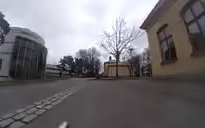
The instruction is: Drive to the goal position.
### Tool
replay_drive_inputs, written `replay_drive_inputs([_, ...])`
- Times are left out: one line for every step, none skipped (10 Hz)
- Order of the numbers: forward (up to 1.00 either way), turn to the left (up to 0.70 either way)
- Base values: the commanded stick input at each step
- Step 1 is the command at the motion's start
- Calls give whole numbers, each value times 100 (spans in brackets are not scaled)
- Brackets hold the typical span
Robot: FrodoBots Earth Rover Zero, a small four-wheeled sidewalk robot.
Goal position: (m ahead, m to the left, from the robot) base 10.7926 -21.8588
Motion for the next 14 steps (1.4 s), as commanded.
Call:
replay_drive_inputs([100,0])
replay_drive_inputs([100,0])
replay_drive_inputs([100,0])
replay_drive_inputs([100,0])
replay_drive_inputs([100,0])
replay_drive_inputs([100,0])
replay_drive_inputs([100,0])
replay_drive_inputs([100,0])
replay_drive_inputs([100,0])
replay_drive_inputs([100,0])
replay_drive_inputs([100,0])
replay_drive_inputs([100,0])
replay_drive_inputs([100,0])
replay_drive_inputs([100,0])
